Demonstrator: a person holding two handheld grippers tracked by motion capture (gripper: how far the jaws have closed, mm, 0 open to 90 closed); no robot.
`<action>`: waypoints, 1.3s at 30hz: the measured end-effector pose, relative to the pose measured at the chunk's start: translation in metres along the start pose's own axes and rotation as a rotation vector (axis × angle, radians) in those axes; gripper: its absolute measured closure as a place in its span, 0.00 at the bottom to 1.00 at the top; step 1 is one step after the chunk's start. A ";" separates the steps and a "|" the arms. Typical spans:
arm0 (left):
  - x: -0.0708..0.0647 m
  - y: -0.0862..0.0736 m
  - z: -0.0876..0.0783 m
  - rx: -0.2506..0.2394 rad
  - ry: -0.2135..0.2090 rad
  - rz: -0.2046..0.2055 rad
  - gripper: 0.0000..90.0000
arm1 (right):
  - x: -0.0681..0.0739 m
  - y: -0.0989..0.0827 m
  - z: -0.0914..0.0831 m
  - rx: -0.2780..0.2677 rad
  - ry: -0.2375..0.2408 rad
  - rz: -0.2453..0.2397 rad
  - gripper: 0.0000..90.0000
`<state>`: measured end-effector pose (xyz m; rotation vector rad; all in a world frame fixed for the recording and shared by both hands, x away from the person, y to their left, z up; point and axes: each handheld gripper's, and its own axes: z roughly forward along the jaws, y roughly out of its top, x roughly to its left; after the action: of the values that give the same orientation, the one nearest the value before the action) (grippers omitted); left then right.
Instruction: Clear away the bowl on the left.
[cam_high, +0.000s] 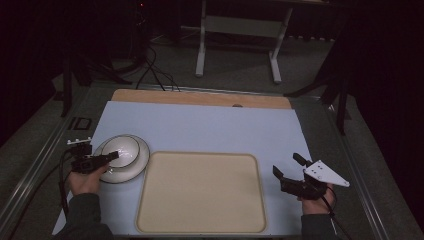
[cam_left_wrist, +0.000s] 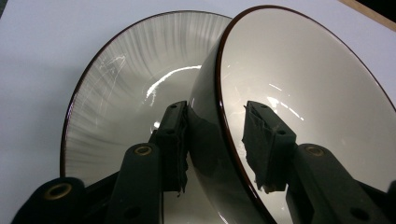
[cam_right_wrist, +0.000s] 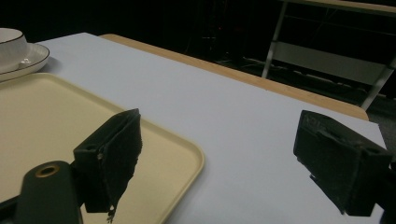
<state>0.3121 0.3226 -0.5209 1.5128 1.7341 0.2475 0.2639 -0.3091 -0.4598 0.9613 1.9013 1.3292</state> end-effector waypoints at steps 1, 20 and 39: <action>0.000 0.000 0.000 0.000 0.000 0.000 0.69 | 0.000 0.000 0.000 0.000 0.000 0.000 0.17; 0.010 -0.004 -0.004 0.013 -0.023 -0.084 0.87 | 0.000 0.000 0.000 0.004 0.003 -0.002 0.17; 0.017 -0.007 -0.007 -0.003 -0.099 -0.157 0.88 | 0.000 0.000 -0.001 -0.004 0.000 0.000 0.17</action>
<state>0.3032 0.3386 -0.5281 1.3557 1.7616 0.0925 0.2635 -0.3096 -0.4594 0.9588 1.8983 1.3321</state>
